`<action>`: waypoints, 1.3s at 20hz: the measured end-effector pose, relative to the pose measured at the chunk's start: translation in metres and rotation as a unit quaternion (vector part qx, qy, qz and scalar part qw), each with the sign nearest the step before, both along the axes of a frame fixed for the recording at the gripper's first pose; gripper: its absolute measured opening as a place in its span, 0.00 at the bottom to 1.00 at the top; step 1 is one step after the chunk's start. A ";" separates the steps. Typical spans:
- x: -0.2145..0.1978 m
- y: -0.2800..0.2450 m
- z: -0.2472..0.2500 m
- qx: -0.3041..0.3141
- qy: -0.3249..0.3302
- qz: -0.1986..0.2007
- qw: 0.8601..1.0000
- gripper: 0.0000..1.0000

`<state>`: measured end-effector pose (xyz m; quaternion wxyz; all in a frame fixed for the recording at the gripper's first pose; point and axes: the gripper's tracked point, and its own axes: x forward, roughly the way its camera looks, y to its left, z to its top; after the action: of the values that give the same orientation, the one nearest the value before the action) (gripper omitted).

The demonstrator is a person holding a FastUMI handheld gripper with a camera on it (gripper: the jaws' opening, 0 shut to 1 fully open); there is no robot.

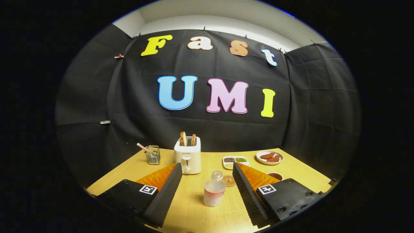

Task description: Take the bottle from table, then pour the juice into the cup, finally place the bottle on the coaster

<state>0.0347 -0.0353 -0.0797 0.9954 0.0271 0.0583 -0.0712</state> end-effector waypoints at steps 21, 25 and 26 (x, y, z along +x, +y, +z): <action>0.060 -0.025 -0.149 -0.008 0.070 -0.036 0.997 0.97; 0.074 -0.029 -0.160 -0.011 0.072 -0.041 0.997 0.97; 0.077 -0.030 -0.163 -0.011 0.073 -0.043 0.996 0.97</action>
<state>0.1114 -0.0656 -0.2423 0.9847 0.0132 0.1289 -0.1163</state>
